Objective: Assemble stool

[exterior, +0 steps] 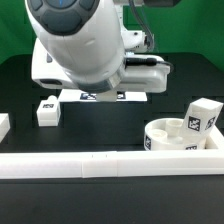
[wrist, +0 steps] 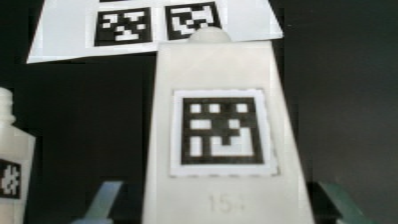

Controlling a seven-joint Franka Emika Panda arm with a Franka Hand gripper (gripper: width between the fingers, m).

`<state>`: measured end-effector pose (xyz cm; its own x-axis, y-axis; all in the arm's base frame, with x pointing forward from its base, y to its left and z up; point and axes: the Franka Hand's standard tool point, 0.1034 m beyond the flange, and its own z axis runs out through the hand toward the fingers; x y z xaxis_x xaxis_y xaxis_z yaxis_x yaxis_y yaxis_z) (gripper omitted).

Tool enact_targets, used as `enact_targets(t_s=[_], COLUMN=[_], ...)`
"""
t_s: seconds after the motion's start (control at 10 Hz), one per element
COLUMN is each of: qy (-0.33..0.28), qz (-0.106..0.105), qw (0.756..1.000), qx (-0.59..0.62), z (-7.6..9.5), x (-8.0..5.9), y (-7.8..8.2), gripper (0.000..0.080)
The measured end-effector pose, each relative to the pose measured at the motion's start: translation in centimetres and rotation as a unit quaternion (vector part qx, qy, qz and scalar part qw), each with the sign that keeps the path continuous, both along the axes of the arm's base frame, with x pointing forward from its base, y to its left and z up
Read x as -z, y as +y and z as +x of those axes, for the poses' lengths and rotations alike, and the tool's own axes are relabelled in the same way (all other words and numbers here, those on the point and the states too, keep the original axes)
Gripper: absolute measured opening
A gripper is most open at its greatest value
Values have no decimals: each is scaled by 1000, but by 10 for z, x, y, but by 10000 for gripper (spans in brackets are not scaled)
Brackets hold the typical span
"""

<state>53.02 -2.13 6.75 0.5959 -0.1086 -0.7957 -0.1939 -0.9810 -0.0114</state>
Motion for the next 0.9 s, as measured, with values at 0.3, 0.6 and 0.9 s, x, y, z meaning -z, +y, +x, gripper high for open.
enact_targets(t_s=[0.3, 0.6, 0.9], qy=[-30, -145, -263], qz=[-5, -27, -51], qw=[1000, 989, 963], qx=[0, 5, 14], z=[10, 32, 43], x=[3, -10, -9], y=[-1, 12, 12], gripper=[337, 337, 337])
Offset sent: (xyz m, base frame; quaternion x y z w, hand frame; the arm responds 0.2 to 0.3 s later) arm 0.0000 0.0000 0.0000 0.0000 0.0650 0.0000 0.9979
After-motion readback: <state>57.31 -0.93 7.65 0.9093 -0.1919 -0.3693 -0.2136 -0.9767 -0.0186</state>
